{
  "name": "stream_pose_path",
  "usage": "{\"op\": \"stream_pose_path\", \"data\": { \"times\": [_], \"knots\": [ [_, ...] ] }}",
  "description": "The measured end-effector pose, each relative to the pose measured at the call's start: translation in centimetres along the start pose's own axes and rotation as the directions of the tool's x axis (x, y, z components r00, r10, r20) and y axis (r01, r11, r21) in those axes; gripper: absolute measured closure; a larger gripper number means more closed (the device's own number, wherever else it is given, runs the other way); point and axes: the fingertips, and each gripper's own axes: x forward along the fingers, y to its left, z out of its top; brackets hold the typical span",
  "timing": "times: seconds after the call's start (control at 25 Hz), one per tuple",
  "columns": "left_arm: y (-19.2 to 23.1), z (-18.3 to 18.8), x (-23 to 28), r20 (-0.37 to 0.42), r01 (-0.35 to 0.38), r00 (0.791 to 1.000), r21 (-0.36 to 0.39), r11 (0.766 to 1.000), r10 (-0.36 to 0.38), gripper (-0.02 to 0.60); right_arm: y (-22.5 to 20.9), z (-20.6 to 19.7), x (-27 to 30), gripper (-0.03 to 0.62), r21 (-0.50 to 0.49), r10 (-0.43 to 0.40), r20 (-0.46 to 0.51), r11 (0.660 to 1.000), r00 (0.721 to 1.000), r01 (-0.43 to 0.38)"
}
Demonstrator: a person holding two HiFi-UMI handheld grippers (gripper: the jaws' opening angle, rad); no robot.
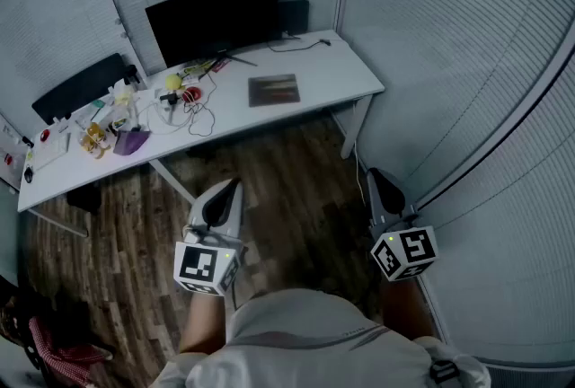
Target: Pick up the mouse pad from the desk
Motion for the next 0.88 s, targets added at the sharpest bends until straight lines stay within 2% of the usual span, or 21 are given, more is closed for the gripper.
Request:
{"op": "stream_pose_path", "data": {
  "times": [0.12, 0.28, 0.44, 0.64, 0.88],
  "knots": [
    [0.0, 0.7, -0.6, 0.016, -0.009, 1.0, 0.0, 1.0, 0.009, 0.58, 0.7, -0.3, -0.1, 0.591, -0.002, 0.005, -0.005, 1.0, 1.0, -0.005],
    [-0.5, 1.1, -1.1, 0.037, 0.013, 0.999, 0.022, 1.0, -0.014, 0.58, 1.2, -0.2, -0.3, 0.591, -0.001, 0.009, -0.002, 1.0, 1.0, -0.009],
    [-0.6, 1.0, -1.6, 0.034, 0.021, 0.999, 0.007, 1.0, -0.021, 0.58, 1.6, -0.4, -0.7, 0.591, -0.002, 0.012, -0.001, 1.0, 1.0, -0.012],
    [-1.0, 1.1, -1.9, 0.033, 0.047, 0.998, 0.001, 0.999, -0.047, 0.579, 1.9, -0.1, -1.5, 0.591, 0.091, 0.022, 0.039, 0.996, 0.999, -0.025],
    [0.0, 0.3, -2.8, 0.027, 0.063, 0.998, -0.027, 0.998, -0.062, 0.58, 3.4, -1.4, -1.2, 0.591, 0.104, 0.028, -0.007, 0.994, 1.0, -0.027]
  ]
}}
